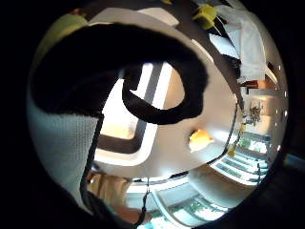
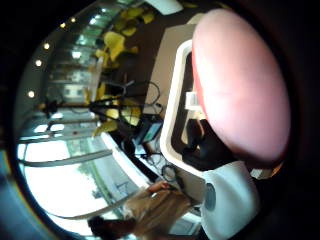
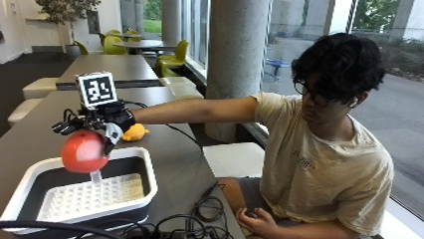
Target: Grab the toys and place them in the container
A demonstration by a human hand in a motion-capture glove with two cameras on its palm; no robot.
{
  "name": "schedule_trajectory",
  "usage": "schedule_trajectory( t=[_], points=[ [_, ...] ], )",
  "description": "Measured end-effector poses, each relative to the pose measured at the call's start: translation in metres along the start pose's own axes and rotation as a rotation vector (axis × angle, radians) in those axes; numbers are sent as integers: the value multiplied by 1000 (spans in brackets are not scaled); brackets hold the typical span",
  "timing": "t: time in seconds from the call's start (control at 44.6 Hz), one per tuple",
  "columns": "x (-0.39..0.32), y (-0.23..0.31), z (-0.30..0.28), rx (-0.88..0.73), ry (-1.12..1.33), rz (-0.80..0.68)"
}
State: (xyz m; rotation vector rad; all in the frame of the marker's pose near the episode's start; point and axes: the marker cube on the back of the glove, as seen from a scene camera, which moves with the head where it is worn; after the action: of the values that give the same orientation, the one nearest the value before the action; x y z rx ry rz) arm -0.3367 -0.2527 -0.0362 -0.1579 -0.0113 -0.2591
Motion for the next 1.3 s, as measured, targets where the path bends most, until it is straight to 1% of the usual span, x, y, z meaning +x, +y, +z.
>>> schedule_trajectory(
  t=[0.134,0.291,0.426,0.56,0.605,0.672,0.784,0.918,1.03,1.098,1.299],
  points=[
    [4,14,-3,23,-22,2],
    [31,59,-4,49,22,6],
    [71,111,6,29,85,44],
    [112,171,29,32,71,68],
    [127,197,39,39,49,120],
    [144,234,53,47,8,240],
    [178,276,66,31,99,169],
    [202,321,78,45,111,205],
    [213,346,83,61,111,194],
    [217,358,83,58,143,224],
    [225,377,89,90,98,227]
  ],
)
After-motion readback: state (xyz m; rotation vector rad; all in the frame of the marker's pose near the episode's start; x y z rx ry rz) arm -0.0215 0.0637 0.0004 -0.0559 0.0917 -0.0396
